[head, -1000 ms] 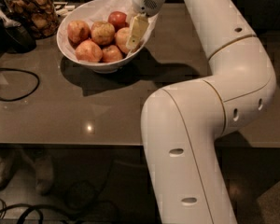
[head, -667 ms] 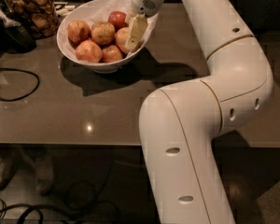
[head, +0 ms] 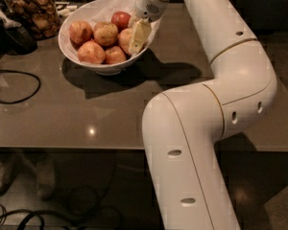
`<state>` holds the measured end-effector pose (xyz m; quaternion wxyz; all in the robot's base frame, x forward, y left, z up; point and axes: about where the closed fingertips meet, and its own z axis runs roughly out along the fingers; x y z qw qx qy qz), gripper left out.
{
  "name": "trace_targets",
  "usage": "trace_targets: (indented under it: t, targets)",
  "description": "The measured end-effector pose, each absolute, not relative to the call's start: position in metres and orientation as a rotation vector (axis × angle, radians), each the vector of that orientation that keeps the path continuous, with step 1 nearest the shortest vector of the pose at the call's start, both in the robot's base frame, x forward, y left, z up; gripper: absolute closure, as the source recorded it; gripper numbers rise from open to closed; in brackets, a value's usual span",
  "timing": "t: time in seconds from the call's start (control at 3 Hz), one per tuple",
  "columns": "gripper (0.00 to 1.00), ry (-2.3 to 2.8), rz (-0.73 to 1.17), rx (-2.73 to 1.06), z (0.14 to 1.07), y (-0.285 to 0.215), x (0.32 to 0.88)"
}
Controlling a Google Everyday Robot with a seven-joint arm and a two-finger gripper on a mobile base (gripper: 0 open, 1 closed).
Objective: Pick apple from white bowl
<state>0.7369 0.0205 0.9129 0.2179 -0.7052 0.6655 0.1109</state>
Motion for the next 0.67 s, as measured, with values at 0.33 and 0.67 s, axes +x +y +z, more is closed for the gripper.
trace_targets:
  t: [0.33,0.67]
  targets:
    - [0.41,1.843,0.311,-1.953,0.9117,0.0207,0.737]
    - [0.65,1.843,0.311,-1.953,0.9117,0.0207,0.7371]
